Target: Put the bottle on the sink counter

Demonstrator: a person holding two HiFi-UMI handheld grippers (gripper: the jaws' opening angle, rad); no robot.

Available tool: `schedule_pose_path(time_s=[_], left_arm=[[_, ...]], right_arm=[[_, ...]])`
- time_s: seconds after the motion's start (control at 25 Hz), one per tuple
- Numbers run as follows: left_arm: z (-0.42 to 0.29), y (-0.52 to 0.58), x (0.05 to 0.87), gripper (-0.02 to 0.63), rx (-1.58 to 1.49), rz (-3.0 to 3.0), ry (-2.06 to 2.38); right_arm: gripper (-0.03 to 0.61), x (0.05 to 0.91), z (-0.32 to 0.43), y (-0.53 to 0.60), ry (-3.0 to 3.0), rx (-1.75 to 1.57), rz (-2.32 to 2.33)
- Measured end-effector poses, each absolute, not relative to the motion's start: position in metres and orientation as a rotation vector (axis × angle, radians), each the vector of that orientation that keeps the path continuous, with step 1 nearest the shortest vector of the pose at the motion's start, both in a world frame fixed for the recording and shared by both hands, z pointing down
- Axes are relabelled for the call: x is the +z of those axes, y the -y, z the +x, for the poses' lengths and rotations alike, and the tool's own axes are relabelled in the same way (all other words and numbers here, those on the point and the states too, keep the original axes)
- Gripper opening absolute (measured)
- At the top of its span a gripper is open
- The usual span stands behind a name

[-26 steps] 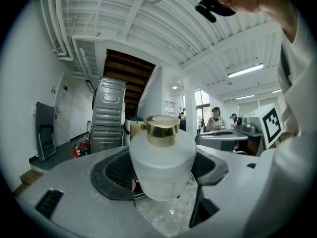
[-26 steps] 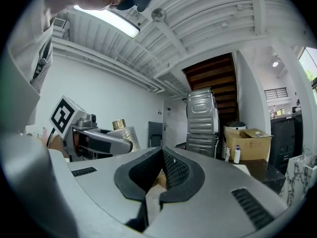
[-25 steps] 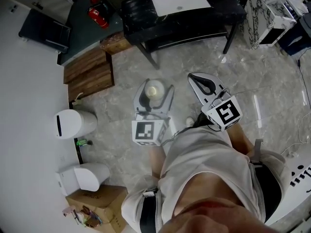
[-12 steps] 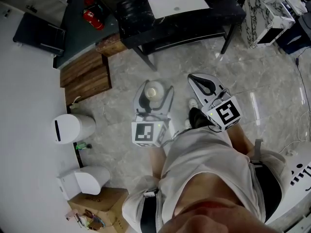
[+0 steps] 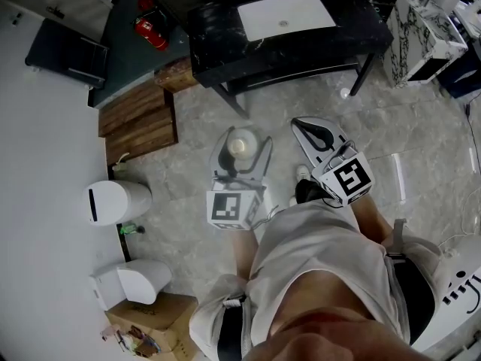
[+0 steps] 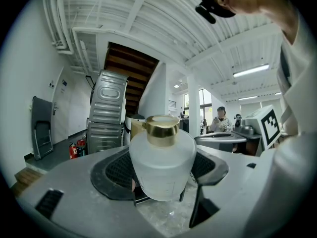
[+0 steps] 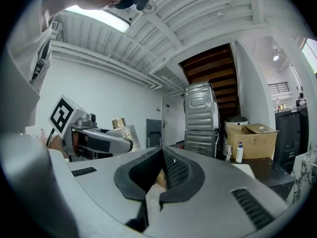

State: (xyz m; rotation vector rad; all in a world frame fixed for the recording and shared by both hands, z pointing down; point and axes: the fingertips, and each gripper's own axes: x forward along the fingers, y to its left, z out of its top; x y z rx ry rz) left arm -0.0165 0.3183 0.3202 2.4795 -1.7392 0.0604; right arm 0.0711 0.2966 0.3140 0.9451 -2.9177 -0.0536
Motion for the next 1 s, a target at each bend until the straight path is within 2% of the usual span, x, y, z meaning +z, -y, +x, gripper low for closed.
schedule_pose_path(time_s=[1.0], left_arm=[[-0.013,-0.219,0.311,0.328,0.084,2.429,1.798]], right_arm=[[-0.002,0.302,0.069,-0.197,2.983,-0.041,0.853]])
